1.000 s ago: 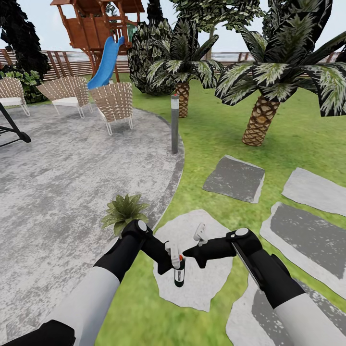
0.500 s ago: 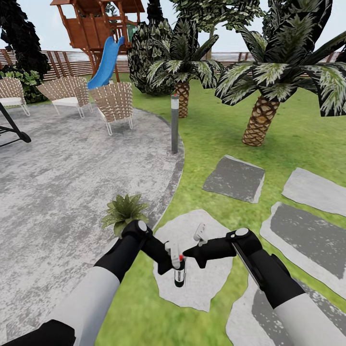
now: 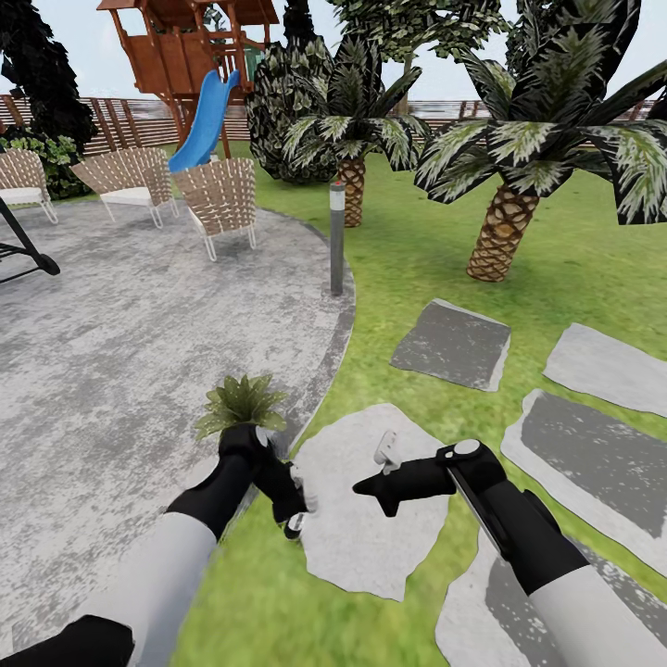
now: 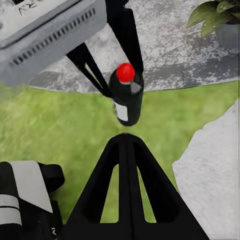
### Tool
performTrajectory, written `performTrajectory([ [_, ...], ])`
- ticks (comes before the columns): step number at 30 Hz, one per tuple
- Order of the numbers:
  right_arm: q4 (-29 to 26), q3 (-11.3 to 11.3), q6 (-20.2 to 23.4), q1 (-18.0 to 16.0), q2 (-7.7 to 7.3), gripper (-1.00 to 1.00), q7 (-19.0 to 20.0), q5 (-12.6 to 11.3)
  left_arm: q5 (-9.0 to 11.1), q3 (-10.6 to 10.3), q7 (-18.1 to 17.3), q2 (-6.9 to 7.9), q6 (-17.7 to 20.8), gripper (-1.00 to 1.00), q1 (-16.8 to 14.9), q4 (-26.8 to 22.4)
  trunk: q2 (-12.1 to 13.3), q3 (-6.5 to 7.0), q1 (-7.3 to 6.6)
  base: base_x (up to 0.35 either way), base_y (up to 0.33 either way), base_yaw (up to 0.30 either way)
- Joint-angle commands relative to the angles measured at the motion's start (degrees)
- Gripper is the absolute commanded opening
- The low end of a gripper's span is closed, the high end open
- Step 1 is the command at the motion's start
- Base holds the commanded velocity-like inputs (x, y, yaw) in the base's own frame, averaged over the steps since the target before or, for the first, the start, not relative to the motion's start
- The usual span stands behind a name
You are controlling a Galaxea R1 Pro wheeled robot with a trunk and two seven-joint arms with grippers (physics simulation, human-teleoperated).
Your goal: Pick up the pesticide atomizer in the garden and spray insectifuge to fully cover both potted plants in the garden.
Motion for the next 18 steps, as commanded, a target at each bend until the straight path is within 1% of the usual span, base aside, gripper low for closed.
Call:
performTrajectory([
  [1,0.1,0.0,0.3,0.0,-0.04,-1.0,0.2,0.3,-0.1,2.5,1.0,0.07,0.8,-1.0,0.0,-0.1,0.0,-0.05,-0.01,0.0,0.0,0.0],
  [2,0.5,0.0,0.2,0.0,-0.22,-1.0,0.0,0.3,-0.1,6.2,2.3,0.13,0.9,-1.0,0.0,-0.1,0.0,-0.05,-0.01,0.0,0.0,0.0],
  [3,2.3,-0.1,0.0,0.0,-0.52,-1.0,-0.1,0.2,-0.1,12.4,3.5,0.18,1.0,-1.0,0.0,-0.1,0.0,-0.05,-0.01,0.0,0.0,0.0],
  [4,5.3,-0.3,-0.2,0.0,-0.69,-1.0,-0.2,0.1,-0.1,18.8,4.2,0.2,1.0,-1.0,0.0,-0.1,0.0,-0.05,-0.01,0.0,0.0,0.0],
  [5,8.5,-0.4,-0.3,0.0,-0.82,-1.0,-0.3,0.1,-0.2,24.5,4.6,0.21,0.9,-1.0,0.0,-0.1,0.0,-0.05,-0.01,0.0,0.0,0.0],
  [6,10.3,-0.6,-0.3,0.0,-0.91,-1.0,-0.4,0.0,-0.2,27.6,4.8,0.24,0.9,-1.0,0.0,-0.1,0.0,-0.05,-0.01,0.0,0.0,0.0],
  [7,12.5,-1.3,-0.4,0.0,-1.37,-1.0,-0.4,0.0,-0.3,30.8,5.0,0.31,0.9,-1.0,0.1,-0.1,0.0,-0.05,-0.01,0.0,0.0,0.0],
  [8,13.7,-2.2,-0.4,0.0,-2.3,-1.0,-0.4,0.0,-0.3,32.1,5.1,0.5,0.8,-1.0,0.1,-0.1,0.0,-0.05,-0.01,0.0,0.0,0.0],
  [9,15.0,-4.2,-0.4,0.0,-4.17,-1.0,-0.4,0.0,-0.3,33.3,5.2,1.01,0.8,-1.0,0.2,-0.1,0.0,-0.05,-0.01,0.0,0.0,0.0],
  [10,15.7,-6.5,-0.4,0.0,-5.97,-1.0,-0.4,0.0,-0.4,33.9,5.2,1.34,0.8,-1.0,0.2,-0.1,0.0,-0.05,-0.01,0.0,0.0,0.0],
  [11,16.0,-7.9,-0.4,0.0,-6.86,-1.0,-0.4,0.0,-0.4,34.2,5.2,1.5,0.8,-1.0,0.2,-0.1,0.0,-0.05,-0.01,0.0,0.0,0.0],
  [12,16.2,-10.2,-0.4,0.0,-7.66,-1.0,-0.4,0.0,-0.4,34.4,5.3,1.67,0.8,-1.0,0.3,-0.1,0.0,-0.05,-0.01,0.0,0.0,0.0],
  [14,16.5,-15.7,-0.4,0.0,-8.23,-1.0,-0.5,0.0,-0.4,34.7,5.6,1.84,0.8,-1.0,0.3,-0.1,0.0,-0.05,-0.01,0.0,0.0,0.0],
  [15,16.6,-21.1,-0.4,0.0,-8.37,1.0,-1.2,0.1,-0.4,35.8,6.8,1.96,0.9,-1.0,0.3,-0.1,0.0,-0.05,-0.01,0.0,0.0,0.0],
  [16,16.6,-24.6,-0.4,0.0,-8.42,1.0,-2.3,0.1,-0.4,37.0,8.1,2.03,0.9,-1.0,0.3,-0.1,0.0,-0.05,-0.01,0.0,0.0,0.0],
  [18,16.6,-30.9,-0.4,0.0,-8.62,1.0,-4.4,0.1,-0.3,40.8,11.0,2.11,0.9,-1.0,0.3,-0.1,0.0,-0.05,-0.01,0.0,0.0,0.0],
])
